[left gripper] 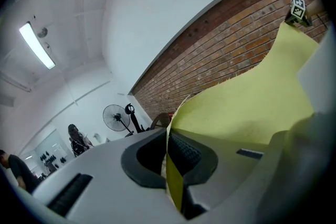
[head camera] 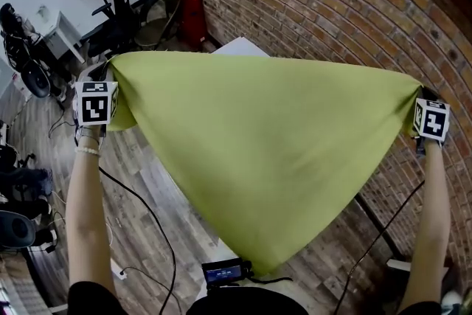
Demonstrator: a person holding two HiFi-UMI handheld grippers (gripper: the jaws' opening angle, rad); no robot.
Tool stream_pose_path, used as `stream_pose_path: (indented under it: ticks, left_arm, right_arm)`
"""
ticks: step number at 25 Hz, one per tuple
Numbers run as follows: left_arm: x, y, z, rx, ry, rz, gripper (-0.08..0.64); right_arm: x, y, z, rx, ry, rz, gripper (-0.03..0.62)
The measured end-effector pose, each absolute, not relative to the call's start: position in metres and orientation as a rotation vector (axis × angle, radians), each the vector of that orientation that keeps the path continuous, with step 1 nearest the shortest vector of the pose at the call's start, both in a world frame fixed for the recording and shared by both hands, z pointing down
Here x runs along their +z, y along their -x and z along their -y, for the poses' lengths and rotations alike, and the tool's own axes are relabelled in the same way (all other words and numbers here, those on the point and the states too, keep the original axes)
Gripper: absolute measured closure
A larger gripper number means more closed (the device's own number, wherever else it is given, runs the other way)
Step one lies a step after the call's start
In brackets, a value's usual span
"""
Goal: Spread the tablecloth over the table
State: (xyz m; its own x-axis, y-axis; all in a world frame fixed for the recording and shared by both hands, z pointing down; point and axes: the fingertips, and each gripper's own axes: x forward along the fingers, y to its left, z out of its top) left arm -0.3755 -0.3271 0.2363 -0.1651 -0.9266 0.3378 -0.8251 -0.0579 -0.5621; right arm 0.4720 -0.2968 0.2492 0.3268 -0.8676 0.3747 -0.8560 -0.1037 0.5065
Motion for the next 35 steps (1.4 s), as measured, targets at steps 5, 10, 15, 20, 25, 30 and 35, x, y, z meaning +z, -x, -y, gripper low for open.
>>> stream_pose_path:
  ticks: [5,10,15,20,25,30,35]
  left_arm:
    - [0.255,0.389,0.377,-1.079,1.931,-2.045,0.546]
    - [0.273,0.391,0.426,-1.137,1.944,-1.999,0.545]
    - [0.313,0.385,0.465,-1.211,1.983,-1.973,0.545]
    - [0.342,0.384,0.500,-1.265,1.987,-1.963,0.545]
    - [0.378,0.382,0.532,-1.346,2.006,-1.905,0.545]
    - [0.427,0.378,0.540,-1.456,2.041,-1.829,0.545]
    - [0.472,0.375,0.544,-1.550,2.059,-1.781,0.545]
  right_arm:
    - [0.263,-0.460,0.328,-0.013,-1.916,1.478,0.558]
    - [0.279,-0.446,0.357,0.003,-1.892,1.446,0.558]
    - [0.306,-0.441,0.384,0.011,-1.853,1.395,0.558]
    - [0.336,-0.440,0.407,0.016,-1.810,1.352,0.558]
    - [0.365,-0.438,0.428,0.029,-1.773,1.304,0.558]
    - [0.401,-0.432,0.432,0.077,-1.748,1.270,0.558]
    - [0.439,-0.430,0.437,0.105,-1.711,1.237,0.558]
